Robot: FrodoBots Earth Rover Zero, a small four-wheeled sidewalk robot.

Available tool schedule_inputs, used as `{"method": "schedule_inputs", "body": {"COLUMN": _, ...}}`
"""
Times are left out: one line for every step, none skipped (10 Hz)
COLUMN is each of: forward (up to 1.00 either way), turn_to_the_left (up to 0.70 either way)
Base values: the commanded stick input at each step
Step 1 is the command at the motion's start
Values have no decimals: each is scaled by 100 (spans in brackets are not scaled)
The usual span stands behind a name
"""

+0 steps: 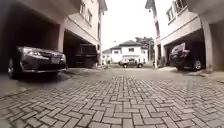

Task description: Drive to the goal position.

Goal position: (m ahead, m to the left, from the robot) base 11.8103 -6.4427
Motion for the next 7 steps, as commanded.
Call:
{"method": "schedule_inputs", "body": {"forward": 70, "turn_to_the_left": 0}}
{"method": "schedule_inputs", "body": {"forward": 70, "turn_to_the_left": 0}}
{"method": "schedule_inputs", "body": {"forward": 70, "turn_to_the_left": 0}}
{"method": "schedule_inputs", "body": {"forward": 70, "turn_to_the_left": 0}}
{"method": "schedule_inputs", "body": {"forward": 70, "turn_to_the_left": -35}}
{"method": "schedule_inputs", "body": {"forward": 70, "turn_to_the_left": -32}}
{"method": "schedule_inputs", "body": {"forward": 70, "turn_to_the_left": -12}}
